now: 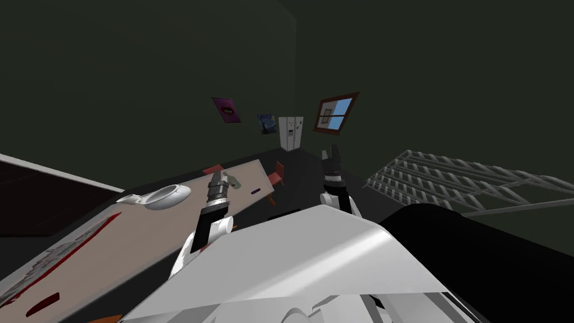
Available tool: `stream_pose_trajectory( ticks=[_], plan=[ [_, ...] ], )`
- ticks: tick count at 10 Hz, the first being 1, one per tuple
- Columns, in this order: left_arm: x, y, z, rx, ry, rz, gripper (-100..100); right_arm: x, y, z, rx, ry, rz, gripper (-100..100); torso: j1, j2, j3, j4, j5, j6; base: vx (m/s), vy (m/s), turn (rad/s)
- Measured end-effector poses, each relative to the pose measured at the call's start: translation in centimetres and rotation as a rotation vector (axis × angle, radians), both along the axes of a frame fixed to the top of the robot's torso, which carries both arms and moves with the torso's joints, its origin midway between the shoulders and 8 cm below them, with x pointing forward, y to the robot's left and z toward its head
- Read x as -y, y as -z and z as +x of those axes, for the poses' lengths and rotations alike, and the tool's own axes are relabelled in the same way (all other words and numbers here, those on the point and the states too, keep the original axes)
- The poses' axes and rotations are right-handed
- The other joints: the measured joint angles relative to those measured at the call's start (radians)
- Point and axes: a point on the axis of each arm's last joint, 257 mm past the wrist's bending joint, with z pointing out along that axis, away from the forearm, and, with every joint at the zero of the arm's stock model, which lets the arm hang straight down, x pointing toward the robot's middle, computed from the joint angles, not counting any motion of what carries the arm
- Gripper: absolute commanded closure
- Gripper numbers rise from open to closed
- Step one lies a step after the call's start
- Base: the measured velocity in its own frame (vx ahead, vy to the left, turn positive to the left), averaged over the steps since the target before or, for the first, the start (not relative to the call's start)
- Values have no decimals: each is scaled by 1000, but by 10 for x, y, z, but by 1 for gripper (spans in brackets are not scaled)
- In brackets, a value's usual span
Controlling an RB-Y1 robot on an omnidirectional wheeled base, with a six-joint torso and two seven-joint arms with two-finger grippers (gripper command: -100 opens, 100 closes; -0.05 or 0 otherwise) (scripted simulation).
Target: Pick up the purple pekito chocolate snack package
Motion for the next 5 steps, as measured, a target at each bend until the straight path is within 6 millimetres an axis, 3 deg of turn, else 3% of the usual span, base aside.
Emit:
stream_pose_trajectory(
  ticks=[1, 5],
  plan=[
    [-6, 20, 7, -50, -7, -10, -100, 0, 0, 0, 0, 0, 0, 0, 0, 0, 0, 0, 0, 0, 68, -97, -78],
    [-33, 64, 22, -189, -37, -35, -100, 0, 0, 0, 0, 0, 0, 0, 4, 4, 2, 1, 1, 0, 69, -85, -120]
  ],
)
